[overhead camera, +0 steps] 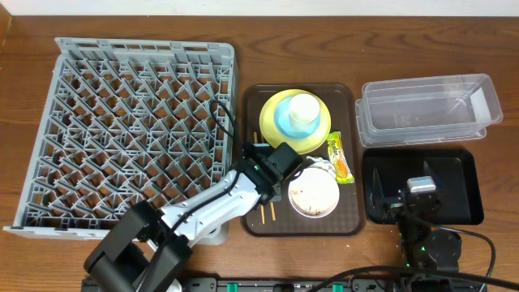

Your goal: Sort waste into correct bins and load items into the dishwasher

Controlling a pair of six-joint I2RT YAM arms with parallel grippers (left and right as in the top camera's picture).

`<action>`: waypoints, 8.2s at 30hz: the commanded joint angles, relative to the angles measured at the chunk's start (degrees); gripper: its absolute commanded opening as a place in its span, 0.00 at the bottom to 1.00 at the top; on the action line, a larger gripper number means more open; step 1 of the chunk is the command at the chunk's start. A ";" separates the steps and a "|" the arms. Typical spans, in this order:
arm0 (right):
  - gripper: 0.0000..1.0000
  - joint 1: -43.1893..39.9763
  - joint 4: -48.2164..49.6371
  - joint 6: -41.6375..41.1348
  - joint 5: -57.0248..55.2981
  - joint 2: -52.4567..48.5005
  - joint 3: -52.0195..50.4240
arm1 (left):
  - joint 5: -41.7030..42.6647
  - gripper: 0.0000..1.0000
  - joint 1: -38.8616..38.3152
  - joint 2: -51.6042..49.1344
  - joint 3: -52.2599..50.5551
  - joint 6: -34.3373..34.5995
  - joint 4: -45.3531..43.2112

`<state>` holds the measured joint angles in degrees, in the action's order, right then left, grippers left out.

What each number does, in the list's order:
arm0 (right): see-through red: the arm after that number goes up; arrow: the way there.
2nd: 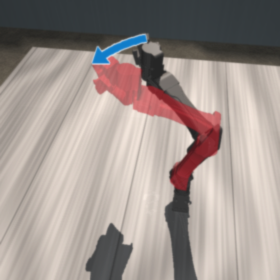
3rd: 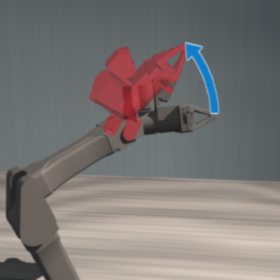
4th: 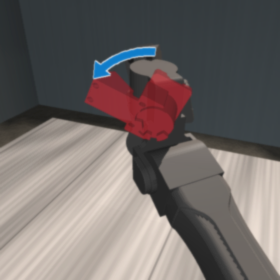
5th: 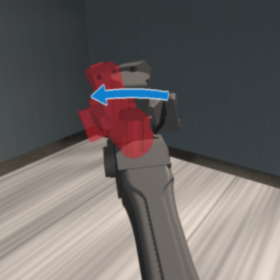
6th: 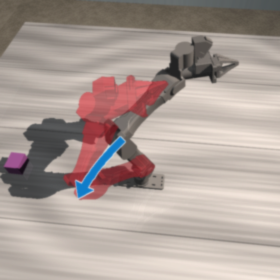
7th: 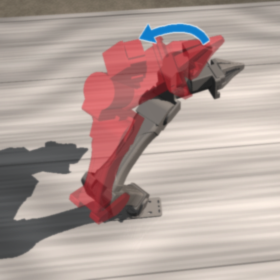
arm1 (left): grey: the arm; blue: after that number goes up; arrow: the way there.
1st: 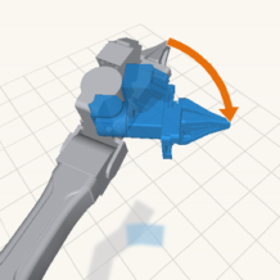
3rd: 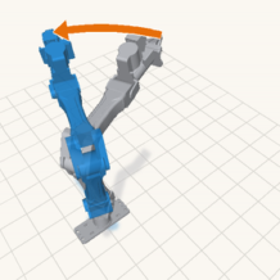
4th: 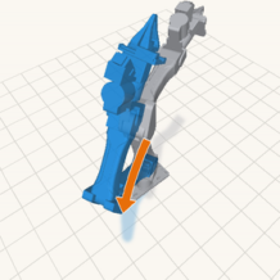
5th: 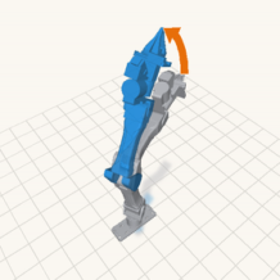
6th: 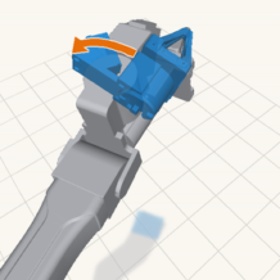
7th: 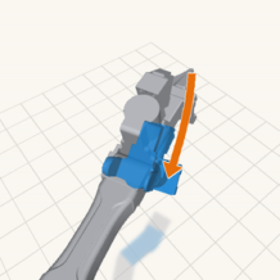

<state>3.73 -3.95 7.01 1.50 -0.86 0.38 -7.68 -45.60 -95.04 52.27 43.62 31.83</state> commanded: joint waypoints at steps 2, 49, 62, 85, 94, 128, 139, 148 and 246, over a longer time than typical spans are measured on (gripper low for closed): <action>0.99 0.31 -0.26 0.35 0.07 0.11 -0.07 | -0.55 0.28 -0.13 -0.46 -1.70 0.22 -1.57; 0.99 0.31 -0.26 0.35 0.04 0.11 -0.07 | -1.18 0.07 10.12 30.60 7.69 -25.92 13.11; 0.99 0.31 -0.26 0.35 0.07 0.11 -0.07 | -1.81 0.07 22.56 16.70 7.63 -30.01 13.31; 0.99 0.31 -0.26 0.35 0.07 0.11 -0.07 | -1.81 0.44 22.56 17.05 9.14 -29.18 13.55; 0.99 0.31 -0.26 0.35 0.07 0.11 -0.07 | 13.84 0.86 22.49 31.61 9.51 -25.51 14.62; 0.99 0.31 -0.26 0.35 0.04 0.11 -0.07 | 27.47 0.76 9.79 -2.10 6.45 -20.33 4.13; 0.99 0.31 -0.26 0.35 0.07 0.11 -0.07 | 16.92 0.64 9.77 -7.82 6.43 -14.32 0.37; 0.99 0.31 -0.26 0.35 0.04 0.11 -0.07 | 19.67 0.64 9.62 -7.82 6.45 -12.85 -0.59; 0.99 0.31 -0.26 0.35 0.04 0.04 -0.07 | 8.68 0.33 5.88 -7.89 7.85 -3.80 -1.03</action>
<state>3.73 -3.97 7.01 1.50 -0.86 0.38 3.25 -38.96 -100.77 60.75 37.98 31.22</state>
